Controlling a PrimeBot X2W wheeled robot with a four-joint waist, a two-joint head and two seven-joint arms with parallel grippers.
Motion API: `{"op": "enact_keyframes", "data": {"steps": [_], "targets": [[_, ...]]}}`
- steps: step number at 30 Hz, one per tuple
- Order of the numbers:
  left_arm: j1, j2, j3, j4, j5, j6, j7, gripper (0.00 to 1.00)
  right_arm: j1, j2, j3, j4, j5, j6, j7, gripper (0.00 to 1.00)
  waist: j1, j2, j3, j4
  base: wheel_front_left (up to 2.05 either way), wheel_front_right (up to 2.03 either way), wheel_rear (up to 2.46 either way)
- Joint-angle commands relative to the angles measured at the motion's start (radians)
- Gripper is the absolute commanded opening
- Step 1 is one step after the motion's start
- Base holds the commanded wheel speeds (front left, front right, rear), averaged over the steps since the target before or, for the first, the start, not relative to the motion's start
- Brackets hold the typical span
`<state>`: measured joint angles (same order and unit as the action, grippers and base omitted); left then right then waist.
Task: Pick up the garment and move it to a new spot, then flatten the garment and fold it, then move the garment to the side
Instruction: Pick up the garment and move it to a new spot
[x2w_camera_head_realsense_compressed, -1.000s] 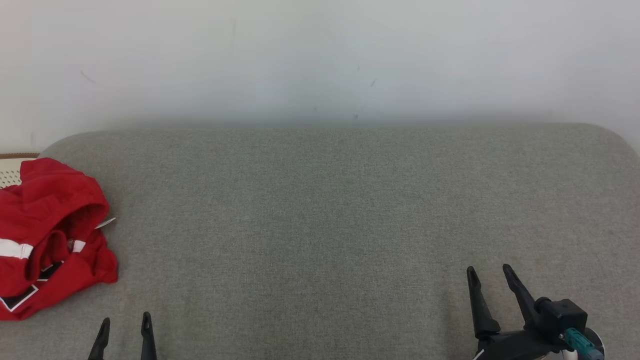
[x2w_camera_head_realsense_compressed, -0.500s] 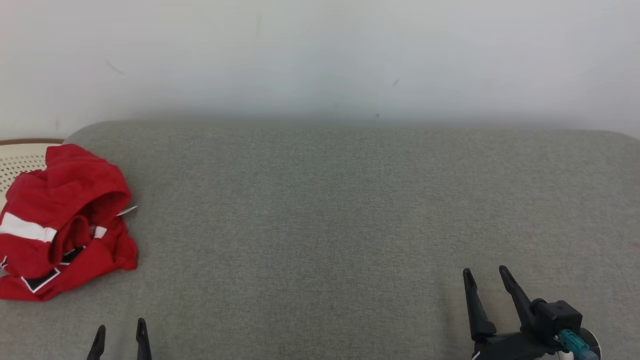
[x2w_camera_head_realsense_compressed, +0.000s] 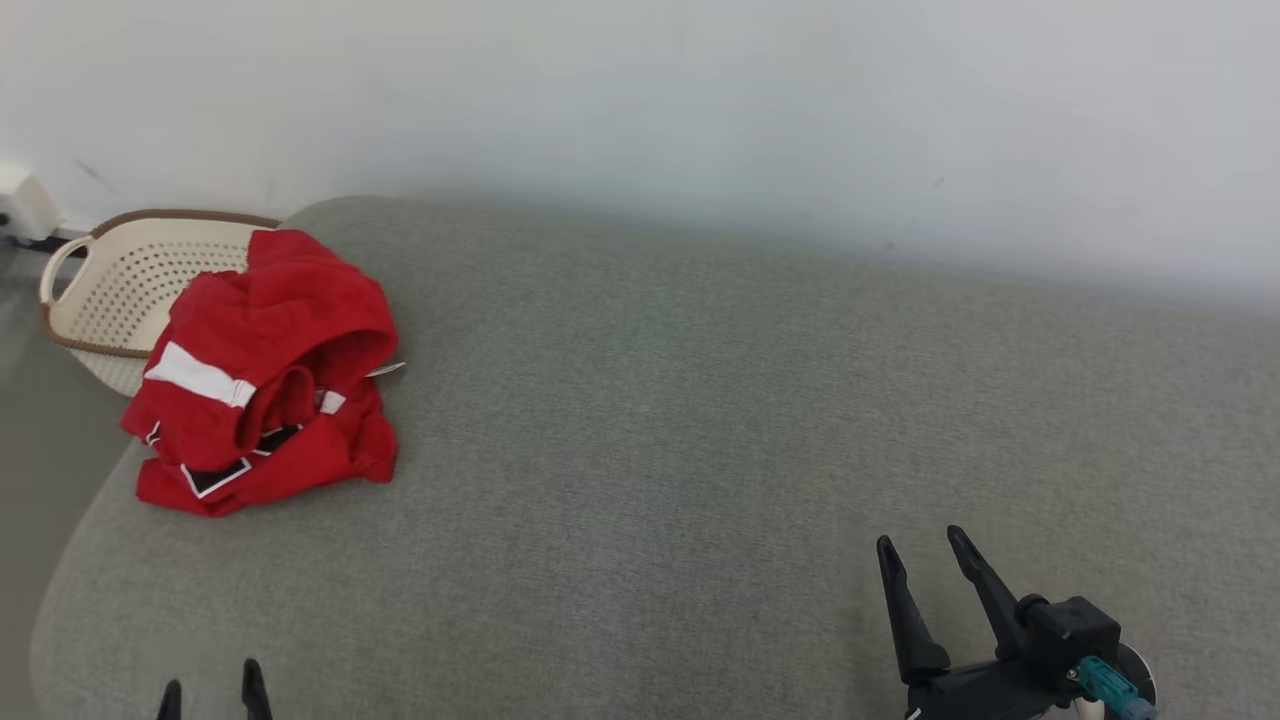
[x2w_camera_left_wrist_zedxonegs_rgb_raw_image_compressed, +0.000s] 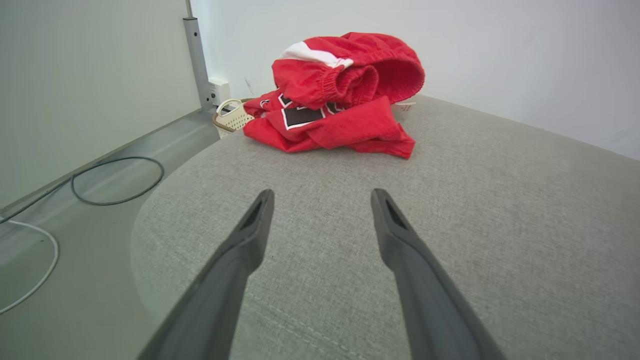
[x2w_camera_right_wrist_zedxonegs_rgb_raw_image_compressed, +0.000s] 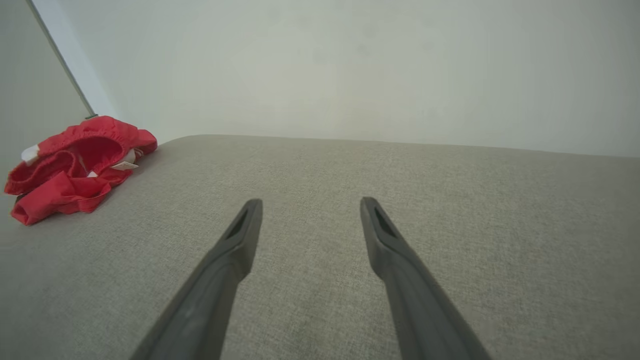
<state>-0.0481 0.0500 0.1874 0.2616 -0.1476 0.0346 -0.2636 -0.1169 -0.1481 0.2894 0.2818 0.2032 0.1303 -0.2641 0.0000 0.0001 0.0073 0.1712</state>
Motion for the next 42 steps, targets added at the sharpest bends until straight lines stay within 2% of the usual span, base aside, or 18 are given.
{"op": "enact_keyframes", "data": {"steps": [1, 10, 21, 24, 28, 35, 39, 42], "targets": [[0.014, 0.000, 0.001, 0.013, 0.031, 0.007, -0.002, 1.00, -0.009, 0.002, 0.013, -0.004, -0.005, 0.001, -0.001, 1.00, 0.0000, -0.0001, -0.005, 0.067, 0.00, 0.00, 0.00], [-0.003, 0.001, 0.006, 0.018, 0.066, 0.032, -0.002, 1.00, -0.020, 0.006, 0.038, -0.013, -0.012, 0.001, -0.001, 1.00, 0.0000, -0.0001, 0.026, 0.181, 0.00, 0.00, 0.00], [-0.011, 0.000, 0.010, -0.010, 0.027, 0.042, -0.002, 1.00, -0.041, -0.016, 0.041, -0.011, -0.010, 0.001, -0.001, 1.00, 0.0000, -0.0001, 0.073, 0.262, 0.00, 0.00, 0.00], [-0.026, 0.001, 0.006, -0.002, 0.013, 0.033, -0.002, 1.00, -0.051, -0.019, 0.033, -0.008, -0.017, 0.001, -0.001, 1.00, 0.0000, -0.0001, 0.083, 0.260, 0.00, 0.00, 0.00], [-0.060, 0.001, 0.028, 0.022, -0.060, 0.007, -0.002, 1.00, -0.072, -0.009, 0.017, -0.013, -0.033, 0.001, -0.001, 1.00, 0.0000, -0.0001, 0.115, 0.230, 0.00, 0.00, 0.00], [-0.188, 0.002, 0.042, 0.099, -0.046, -0.078, -0.002, 1.00, -0.112, -0.045, 0.028, -0.044, -0.046, 0.001, -0.001, 1.00, 0.0000, -0.0001, 0.190, 0.168, 0.00, 0.00, 0.00], [-0.315, 0.042, 0.046, 0.189, -0.037, -0.122, -0.002, 1.00, -0.131, -0.069, 0.019, -0.061, -0.056, 0.001, -0.001, 1.00, 0.0000, -0.0001, 0.238, 0.135, 0.00, 0.00, 0.00], [-0.415, 0.094, 0.036, 0.271, -0.016, -0.140, -0.002, 1.00, -0.141, -0.081, 0.022, -0.073, -0.054, 0.001, -0.001, 1.00, 0.0000, -0.0001, 0.267, 0.111, 0.00, 0.00, 0.00]]}}
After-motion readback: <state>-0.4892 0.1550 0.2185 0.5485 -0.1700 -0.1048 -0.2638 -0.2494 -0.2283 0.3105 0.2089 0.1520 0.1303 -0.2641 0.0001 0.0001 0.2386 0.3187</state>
